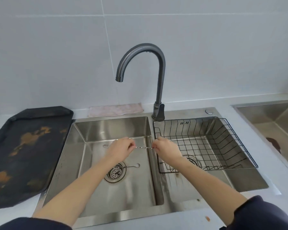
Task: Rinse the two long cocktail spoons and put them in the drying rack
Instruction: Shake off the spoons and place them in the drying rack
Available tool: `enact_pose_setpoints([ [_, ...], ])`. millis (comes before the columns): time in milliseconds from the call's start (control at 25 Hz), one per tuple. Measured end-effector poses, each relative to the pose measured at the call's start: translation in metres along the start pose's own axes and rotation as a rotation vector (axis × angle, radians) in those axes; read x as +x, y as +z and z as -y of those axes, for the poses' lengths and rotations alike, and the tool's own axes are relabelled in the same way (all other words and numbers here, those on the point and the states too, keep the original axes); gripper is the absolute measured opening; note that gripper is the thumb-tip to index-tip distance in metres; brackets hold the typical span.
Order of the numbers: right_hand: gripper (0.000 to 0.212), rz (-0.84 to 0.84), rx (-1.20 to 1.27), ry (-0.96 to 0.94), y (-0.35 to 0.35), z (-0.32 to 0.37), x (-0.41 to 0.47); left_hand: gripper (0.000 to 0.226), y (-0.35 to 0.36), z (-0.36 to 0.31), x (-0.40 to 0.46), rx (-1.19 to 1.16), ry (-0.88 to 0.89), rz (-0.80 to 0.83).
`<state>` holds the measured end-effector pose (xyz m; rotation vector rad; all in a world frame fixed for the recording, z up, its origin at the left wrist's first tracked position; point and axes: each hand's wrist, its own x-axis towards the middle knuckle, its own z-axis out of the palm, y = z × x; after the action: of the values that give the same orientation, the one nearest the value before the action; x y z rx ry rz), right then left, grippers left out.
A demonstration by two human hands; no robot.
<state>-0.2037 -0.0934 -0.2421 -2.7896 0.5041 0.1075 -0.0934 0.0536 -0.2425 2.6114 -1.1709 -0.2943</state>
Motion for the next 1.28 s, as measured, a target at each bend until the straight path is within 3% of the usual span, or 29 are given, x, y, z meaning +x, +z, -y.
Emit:
enact_pose_setpoints([
  [200,0.024,-0.093,-0.022,0.043,-0.018,-0.049,-0.014,0.023,0.011,-0.044,0.016,-0.025,0.059,0.013],
  [600,0.025,-0.108,-0.038,0.178,-0.049,-0.157,-0.017,0.023,0.037,-0.123,0.077,0.020,0.139,0.086],
  [960,0.028,-0.012,-0.011,0.277,-0.034,-0.233,0.026,0.029,0.081,-0.146,0.139,0.050,0.118,0.218],
  [1280,0.024,0.118,0.044,0.284,0.011,-0.256,0.057,0.030,0.119,-0.131,0.167,0.059,0.018,0.347],
])
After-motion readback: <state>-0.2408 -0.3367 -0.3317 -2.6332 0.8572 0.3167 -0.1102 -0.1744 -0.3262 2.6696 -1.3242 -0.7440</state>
